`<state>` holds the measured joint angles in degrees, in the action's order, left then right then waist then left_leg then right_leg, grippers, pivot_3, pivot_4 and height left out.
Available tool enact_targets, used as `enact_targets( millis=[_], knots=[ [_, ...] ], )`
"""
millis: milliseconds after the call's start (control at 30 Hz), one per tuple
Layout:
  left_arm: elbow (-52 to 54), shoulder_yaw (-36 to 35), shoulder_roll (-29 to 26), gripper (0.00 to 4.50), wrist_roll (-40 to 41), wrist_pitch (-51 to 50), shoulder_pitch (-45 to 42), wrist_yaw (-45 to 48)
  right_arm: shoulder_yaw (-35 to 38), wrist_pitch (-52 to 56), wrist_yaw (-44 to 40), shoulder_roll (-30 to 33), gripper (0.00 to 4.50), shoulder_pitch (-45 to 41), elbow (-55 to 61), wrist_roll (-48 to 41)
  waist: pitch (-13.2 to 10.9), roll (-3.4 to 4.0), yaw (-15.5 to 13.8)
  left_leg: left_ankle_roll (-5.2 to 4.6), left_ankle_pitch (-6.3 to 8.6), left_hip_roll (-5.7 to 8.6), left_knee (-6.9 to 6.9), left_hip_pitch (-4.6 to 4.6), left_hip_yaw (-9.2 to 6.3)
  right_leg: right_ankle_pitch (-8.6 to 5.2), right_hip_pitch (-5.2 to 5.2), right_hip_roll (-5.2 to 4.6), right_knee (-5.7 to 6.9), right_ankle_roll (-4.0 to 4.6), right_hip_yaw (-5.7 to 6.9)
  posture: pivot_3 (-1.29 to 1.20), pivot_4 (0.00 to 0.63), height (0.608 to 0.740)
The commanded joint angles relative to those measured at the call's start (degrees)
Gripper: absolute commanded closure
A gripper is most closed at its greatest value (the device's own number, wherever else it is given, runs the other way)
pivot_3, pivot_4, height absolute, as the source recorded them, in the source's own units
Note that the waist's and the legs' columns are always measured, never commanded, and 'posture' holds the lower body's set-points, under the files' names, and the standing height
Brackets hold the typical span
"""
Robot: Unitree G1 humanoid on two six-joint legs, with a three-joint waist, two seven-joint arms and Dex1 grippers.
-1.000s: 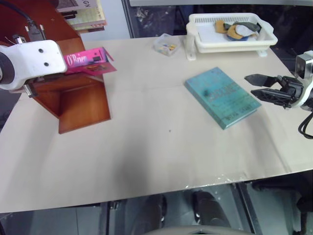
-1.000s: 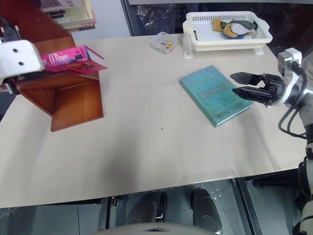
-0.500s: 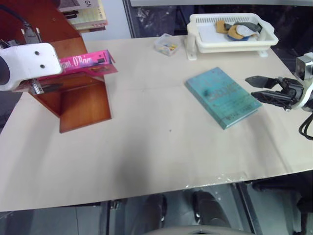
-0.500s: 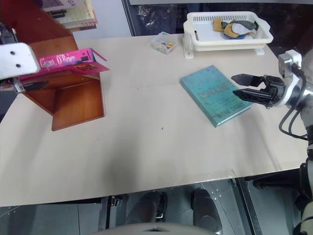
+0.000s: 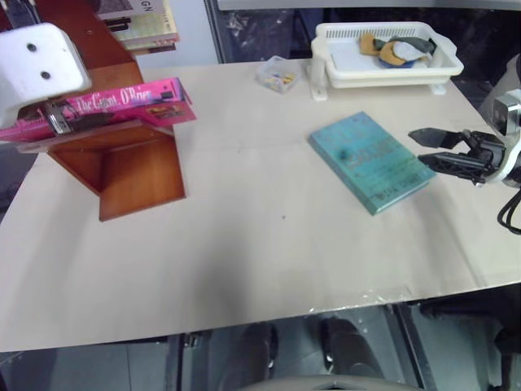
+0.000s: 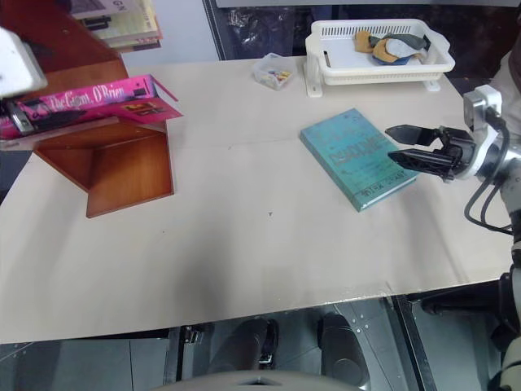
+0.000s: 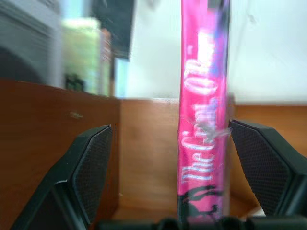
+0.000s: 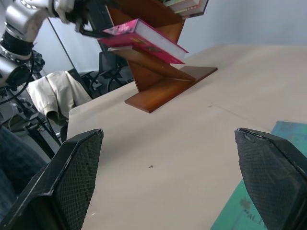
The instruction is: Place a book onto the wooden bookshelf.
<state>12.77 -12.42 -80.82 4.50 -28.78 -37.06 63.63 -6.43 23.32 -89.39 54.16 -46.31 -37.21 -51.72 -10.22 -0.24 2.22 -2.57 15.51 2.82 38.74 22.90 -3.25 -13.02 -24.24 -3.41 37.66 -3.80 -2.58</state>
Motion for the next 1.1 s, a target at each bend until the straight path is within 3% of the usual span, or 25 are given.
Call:
enact_targets(
  millis=[33, 267, 400, 500, 600, 767, 900, 933, 1100],
  knots=[
    [5.5, -0.2, 3.7, 0.21, 6.0, -3.1, -3.8, -1.1, 2.1, -0.8, -3.1, 1.9, 0.00, 0.2, 1.6, -0.7, 0.0, -0.01, -0.2, 0.00, 0.00, 0.00, 0.01, 0.00, 0.00, 0.00, 0.00, -0.01, 0.01, 0.00, 0.00, 0.00, 0.150, 0.740],
    [12.1, 2.5, 11.5, 0.21, 13.2, -11.6, -7.3, -4.0, 4.1, 0.2, -3.1, 4.1, 0.00, 2.6, 3.2, -1.3, 0.0, -0.04, -0.2, 0.01, -0.01, 0.02, 0.17, 0.02, -0.05, 0.00, 0.02, 0.01, 0.11, 0.00, 0.02, 0.00, 0.150, 0.740],
    [18.1, -0.5, 15.7, 0.21, 18.3, -17.3, 0.5, -6.5, 6.2, 1.4, -3.1, 6.2, 0.00, 8.1, 6.0, -1.3, 0.0, -0.01, -0.1, 0.01, -0.01, -0.01, 0.17, -0.01, -0.02, 0.00, 0.02, 0.04, 0.13, 0.00, -0.04, 0.00, 0.150, 0.740],
    [22.7, -6.6, 22.6, 0.21, 20.4, -21.5, 11.6, -11.5, 9.0, -0.9, -3.1, 6.8, 0.00, 15.3, 6.7, 2.1, 0.0, 0.01, -0.3, 0.01, 0.00, -0.04, 0.31, -0.06, -0.05, -0.01, 0.09, -0.10, 0.23, 0.01, -0.03, 0.00, 0.150, 0.740],
    [26.7, -12.7, 24.2, 0.21, 20.3, -23.2, 22.5, -12.1, 11.9, -3.2, -3.1, 7.3, 0.00, 21.7, 7.8, 3.9, 0.0, -0.07, -0.1, 0.02, 0.00, -0.08, 0.35, -0.05, -0.05, 0.00, 0.10, -0.15, 0.22, 0.01, -0.03, 0.00, 0.150, 0.740],
    [34.9, -19.6, 35.1, 0.21, 26.8, -23.3, 37.5, -14.1, 17.6, -6.6, -1.5, 4.9, 0.00, 26.6, 7.3, 6.5, 0.0, 0.04, -0.2, 0.03, 0.01, -0.07, 0.37, -0.28, -0.01, 0.01, 0.32, -0.27, 0.19, 0.00, -0.06, 0.00, 0.150, 0.740],
    [37.2, -20.7, 43.8, 0.21, 32.3, -24.4, 47.3, -16.8, 18.4, -12.7, -1.6, 2.9, 0.00, 29.4, 5.9, 11.8, 0.1, -0.03, -0.7, 0.05, 0.02, -0.11, 0.37, -0.47, -0.15, 0.01, 0.60, -0.27, 0.12, 0.02, 0.09, 0.00, 0.150, 0.740],
    [36.6, -20.4, 45.9, 0.21, 30.6, -22.8, 49.8, -18.8, 18.9, -13.5, -1.5, 2.3, 0.00, 29.7, 5.6, 12.3, 0.1, 0.03, -0.9, 0.07, 0.00, -0.11, 0.39, -0.48, -0.16, 0.01, 0.60, -0.27, 0.16, 0.03, 0.11, 0.00, 0.150, 0.740],
    [34.6, -18.8, 48.0, 0.21, 26.0, -16.0, 57.9, -20.8, 20.1, -14.4, -2.9, 1.1, 0.00, 30.2, 4.4, 14.0, 0.1, 0.08, -1.6, 0.07, 0.00, -0.10, 0.38, -0.54, -0.09, 0.01, 0.64, -0.26, 0.17, 0.04, 0.05, 0.00, 0.150, 0.740]
  ],
)
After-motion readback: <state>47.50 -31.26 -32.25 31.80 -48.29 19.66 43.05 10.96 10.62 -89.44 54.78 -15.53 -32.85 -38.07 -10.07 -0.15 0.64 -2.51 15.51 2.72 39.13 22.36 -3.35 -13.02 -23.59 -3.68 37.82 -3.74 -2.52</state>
